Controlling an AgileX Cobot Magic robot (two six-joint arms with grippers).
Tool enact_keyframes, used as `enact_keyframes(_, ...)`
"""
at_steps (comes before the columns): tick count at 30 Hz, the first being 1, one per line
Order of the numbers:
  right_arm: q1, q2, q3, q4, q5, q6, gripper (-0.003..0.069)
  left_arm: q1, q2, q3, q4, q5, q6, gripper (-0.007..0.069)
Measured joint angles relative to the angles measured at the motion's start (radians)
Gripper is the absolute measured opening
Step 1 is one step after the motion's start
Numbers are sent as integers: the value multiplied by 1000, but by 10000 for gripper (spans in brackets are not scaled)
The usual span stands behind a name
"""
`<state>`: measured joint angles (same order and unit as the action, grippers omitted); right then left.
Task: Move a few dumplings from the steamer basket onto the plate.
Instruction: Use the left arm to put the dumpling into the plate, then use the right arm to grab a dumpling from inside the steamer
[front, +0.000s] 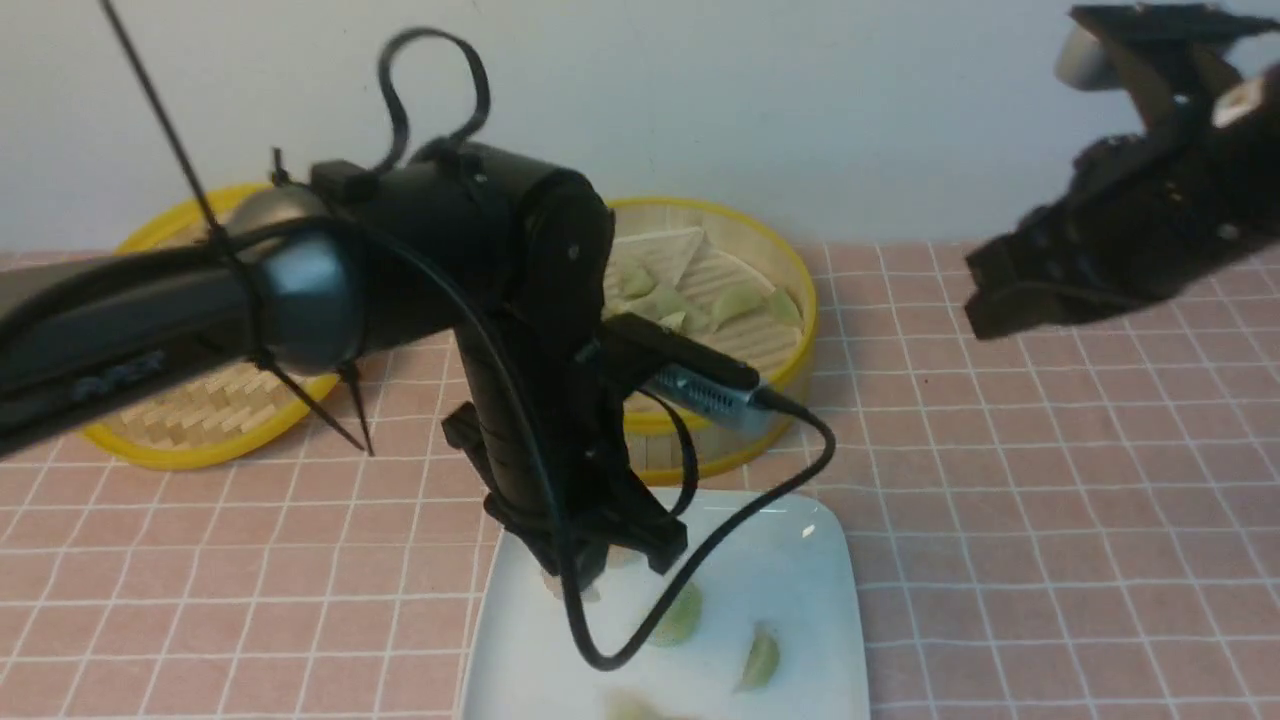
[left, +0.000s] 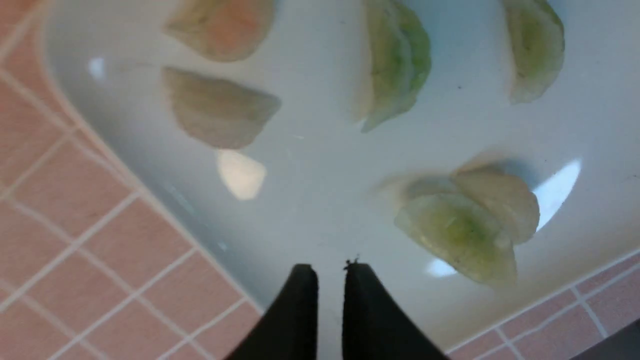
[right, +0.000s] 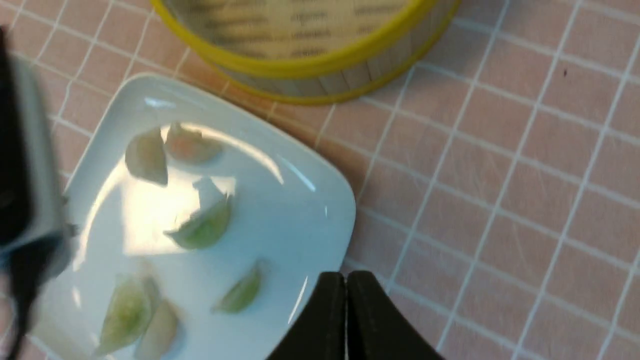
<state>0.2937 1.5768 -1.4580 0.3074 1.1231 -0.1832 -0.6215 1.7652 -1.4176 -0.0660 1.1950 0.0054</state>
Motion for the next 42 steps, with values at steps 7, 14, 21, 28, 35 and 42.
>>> enact_keyframes(7, 65, 349, -341, -16, 16, -33, 141, 2, -296, 54, 88, 24, -140, -6)
enact_keyframes(14, 132, 739, -723, -35, 36, -96, 363, 2, -580, 156, 95, 52, -229, -6)
enact_keyframes(21, 156, 998, -1024, -45, 84, -102, 474, 2, -712, 169, 158, 59, -288, -6)
enact_keyframes(28, 157, 1074, -1103, -31, 59, -113, 480, 2, -739, 169, 223, 60, -327, -6)
enact_keyframes(35, 168, 1086, -1108, -56, 22, -166, 363, 2, -739, 169, 257, 60, -335, -6)
enact_keyframes(42, 175, 1082, -1132, -107, 75, -163, 273, 2, -739, 169, 259, 60, -337, -6)
